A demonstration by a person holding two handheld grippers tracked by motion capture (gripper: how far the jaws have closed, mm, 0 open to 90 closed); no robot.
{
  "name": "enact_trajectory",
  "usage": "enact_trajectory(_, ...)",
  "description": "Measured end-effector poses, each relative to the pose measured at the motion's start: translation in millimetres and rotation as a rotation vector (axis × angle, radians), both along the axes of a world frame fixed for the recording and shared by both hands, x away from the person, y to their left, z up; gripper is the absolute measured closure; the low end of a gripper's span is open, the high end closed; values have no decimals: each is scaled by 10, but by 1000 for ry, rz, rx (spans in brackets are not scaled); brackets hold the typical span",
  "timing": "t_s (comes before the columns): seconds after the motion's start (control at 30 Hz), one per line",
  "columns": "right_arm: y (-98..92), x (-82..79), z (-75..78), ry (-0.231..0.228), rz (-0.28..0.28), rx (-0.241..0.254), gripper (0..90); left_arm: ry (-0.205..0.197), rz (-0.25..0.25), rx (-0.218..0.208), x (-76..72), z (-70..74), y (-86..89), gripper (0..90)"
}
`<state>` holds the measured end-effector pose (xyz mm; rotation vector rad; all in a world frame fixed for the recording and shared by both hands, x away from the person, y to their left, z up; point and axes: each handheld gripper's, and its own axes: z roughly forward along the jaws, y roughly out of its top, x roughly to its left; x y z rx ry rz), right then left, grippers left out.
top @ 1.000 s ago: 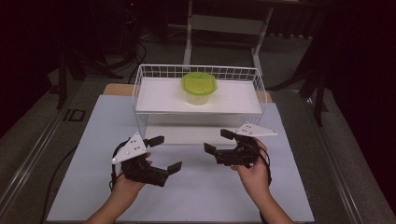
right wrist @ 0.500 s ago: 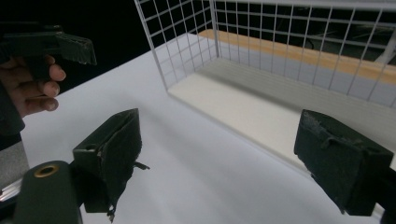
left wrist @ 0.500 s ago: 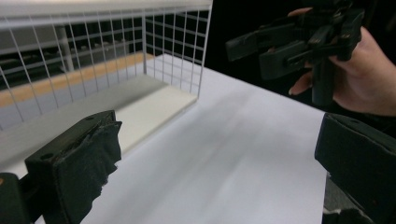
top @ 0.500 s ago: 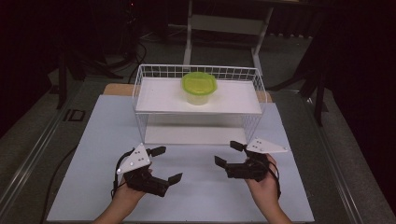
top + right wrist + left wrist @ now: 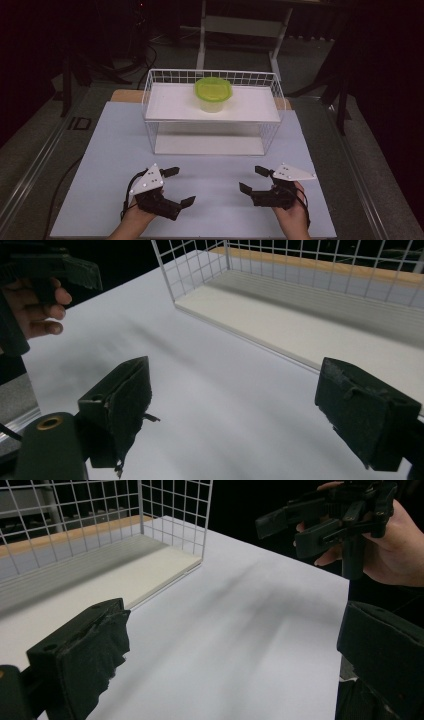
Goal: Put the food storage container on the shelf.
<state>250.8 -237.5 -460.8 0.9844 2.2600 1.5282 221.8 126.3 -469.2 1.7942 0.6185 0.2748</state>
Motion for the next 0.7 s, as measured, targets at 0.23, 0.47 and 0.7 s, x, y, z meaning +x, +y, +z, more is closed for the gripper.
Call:
enact_trajectory(0.23,-90,-27,-102,-36,-13,-16,148,2,-2,2,-18,-104,10,8)
enact_trajectory(0.47,-88,-23,-181,-41,-4,-47,149,-9,-10,15,-43,-139,2,8)
enact_trajectory(0.7,-111,-2,-216,-27,-11,-41,149,-35,-11,27,-55,-160,0,8)
